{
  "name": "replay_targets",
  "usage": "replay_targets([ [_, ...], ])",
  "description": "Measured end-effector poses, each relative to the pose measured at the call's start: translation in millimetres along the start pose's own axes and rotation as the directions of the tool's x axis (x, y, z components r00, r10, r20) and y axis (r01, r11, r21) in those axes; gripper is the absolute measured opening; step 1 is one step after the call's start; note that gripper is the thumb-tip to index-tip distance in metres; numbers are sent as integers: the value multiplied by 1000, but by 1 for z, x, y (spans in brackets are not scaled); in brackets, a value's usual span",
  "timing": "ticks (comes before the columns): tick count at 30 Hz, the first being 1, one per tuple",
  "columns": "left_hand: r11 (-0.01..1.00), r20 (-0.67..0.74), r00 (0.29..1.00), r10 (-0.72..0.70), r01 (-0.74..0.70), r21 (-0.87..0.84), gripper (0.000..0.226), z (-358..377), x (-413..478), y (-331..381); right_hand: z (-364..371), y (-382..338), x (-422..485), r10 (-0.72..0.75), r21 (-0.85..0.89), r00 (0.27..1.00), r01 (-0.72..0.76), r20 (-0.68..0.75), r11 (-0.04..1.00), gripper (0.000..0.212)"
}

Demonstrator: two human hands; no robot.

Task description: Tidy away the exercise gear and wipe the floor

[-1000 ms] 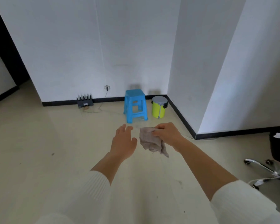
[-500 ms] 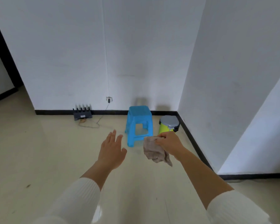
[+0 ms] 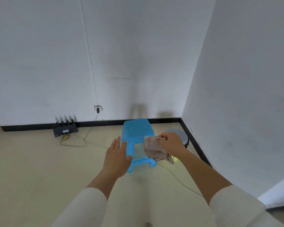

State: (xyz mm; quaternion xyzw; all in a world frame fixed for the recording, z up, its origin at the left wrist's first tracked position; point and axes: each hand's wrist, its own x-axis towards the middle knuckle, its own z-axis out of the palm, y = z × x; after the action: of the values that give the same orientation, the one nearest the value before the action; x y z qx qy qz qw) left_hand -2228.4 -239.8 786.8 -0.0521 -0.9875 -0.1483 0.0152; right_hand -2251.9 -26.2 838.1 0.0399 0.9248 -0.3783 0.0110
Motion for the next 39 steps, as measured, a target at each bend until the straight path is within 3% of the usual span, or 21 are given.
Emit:
replay_targets([
  [5, 999, 73, 997, -39, 39, 5, 63, 34, 133, -17, 8, 16, 143, 7, -54, 997, -3, 75, 999, 18],
  [17, 970, 251, 952, -173, 209, -123, 65, 112, 383, -55, 80, 66, 407, 250, -62, 954, -243, 168, 968, 28],
  [23, 967, 385, 909, -157, 221, -126, 64, 179, 489, -84, 148, 89, 517, 390, 0, 903, -397, 179, 918, 52],
  [28, 960, 513, 839, -183, 266, -92, 63, 237, 542, -112, 208, 118, 582, 499, 103, 836, -530, 228, 842, 35],
  [34, 948, 574, 795, -196, 302, -95, 63, 308, 574, -134, 272, 159, 629, 597, 378, 747, -664, 293, 645, 12],
  [36, 945, 587, 782, -207, 316, -88, 64, 331, 580, -142, 285, 182, 634, 640, 396, 713, -696, 286, 598, 16],
  [39, 959, 572, 800, -182, 272, -75, 66, 363, 585, -145, 300, 226, 634, 698, 267, 660, -751, 278, 604, 10],
])
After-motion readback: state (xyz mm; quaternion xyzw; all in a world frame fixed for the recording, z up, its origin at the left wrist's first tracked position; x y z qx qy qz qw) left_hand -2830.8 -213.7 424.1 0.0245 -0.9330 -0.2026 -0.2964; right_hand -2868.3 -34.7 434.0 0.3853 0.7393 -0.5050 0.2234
